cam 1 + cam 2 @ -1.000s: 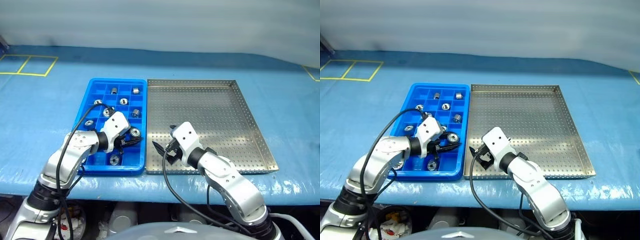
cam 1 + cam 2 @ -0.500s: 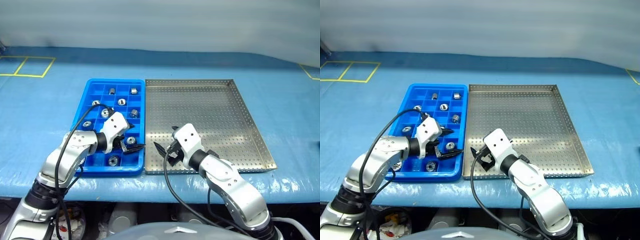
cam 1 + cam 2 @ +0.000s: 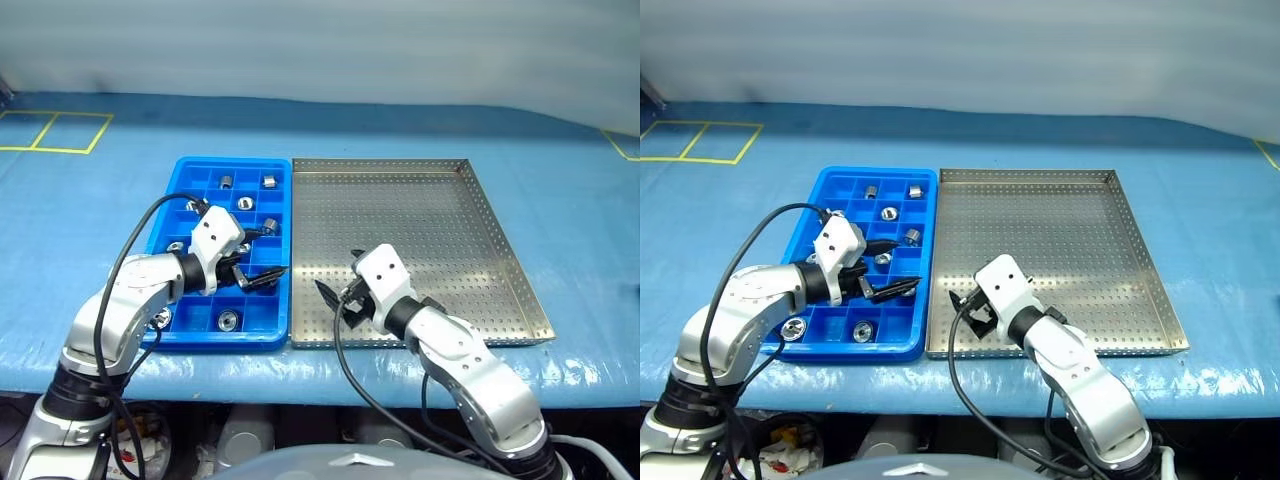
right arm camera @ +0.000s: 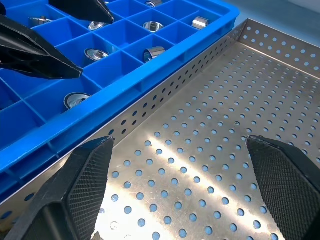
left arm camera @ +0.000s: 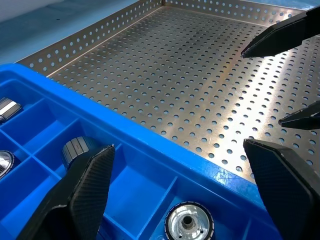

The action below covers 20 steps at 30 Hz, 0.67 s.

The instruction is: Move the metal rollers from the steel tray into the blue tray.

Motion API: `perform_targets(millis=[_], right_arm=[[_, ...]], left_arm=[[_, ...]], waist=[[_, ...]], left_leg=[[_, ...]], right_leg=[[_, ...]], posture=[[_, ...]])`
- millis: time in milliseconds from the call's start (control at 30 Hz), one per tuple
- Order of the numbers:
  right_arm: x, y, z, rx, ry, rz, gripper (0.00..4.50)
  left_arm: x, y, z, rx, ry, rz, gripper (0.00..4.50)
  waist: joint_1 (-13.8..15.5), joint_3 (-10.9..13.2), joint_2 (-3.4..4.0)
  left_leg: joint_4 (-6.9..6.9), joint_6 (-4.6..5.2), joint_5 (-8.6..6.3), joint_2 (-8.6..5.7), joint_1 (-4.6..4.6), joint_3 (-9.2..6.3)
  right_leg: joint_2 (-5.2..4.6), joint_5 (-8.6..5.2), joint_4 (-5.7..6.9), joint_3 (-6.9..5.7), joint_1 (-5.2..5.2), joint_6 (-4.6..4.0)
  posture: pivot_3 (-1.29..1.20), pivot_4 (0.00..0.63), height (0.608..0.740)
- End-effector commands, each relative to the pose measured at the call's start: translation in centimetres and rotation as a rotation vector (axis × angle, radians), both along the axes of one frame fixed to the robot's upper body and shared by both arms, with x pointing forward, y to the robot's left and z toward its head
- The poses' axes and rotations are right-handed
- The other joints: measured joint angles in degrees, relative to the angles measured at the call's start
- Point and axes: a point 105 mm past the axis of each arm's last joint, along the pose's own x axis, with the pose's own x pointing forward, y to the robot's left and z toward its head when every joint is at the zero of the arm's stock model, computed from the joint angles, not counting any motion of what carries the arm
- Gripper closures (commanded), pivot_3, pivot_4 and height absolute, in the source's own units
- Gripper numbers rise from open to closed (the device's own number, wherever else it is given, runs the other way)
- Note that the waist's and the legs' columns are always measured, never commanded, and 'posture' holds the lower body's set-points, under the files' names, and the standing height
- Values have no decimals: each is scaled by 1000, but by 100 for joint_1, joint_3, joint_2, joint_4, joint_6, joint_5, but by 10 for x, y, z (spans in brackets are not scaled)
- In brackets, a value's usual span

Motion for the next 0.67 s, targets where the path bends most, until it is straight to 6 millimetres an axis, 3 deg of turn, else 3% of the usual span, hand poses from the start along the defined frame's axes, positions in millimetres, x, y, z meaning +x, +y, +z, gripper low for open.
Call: perform_targets(millis=[33, 667], right_arm=[[-3, -1, 13, 11, -49, 6, 0], [-4, -4, 12, 4, -41, -6, 0]], left_arm=[[0, -3, 14, -3, -70, -13, 25], [1, -4, 9, 10, -59, -16, 25]], waist=[[-2, 0, 0], [-6, 0, 0]], left_leg=[[0, 0, 0, 0, 0, 0], [0, 0, 0, 0, 0, 1]], right_leg=[[0, 0, 0, 0, 0, 0], [0, 0, 0, 1, 0, 0]], posture=[[93, 150, 740], [85, 150, 740]])
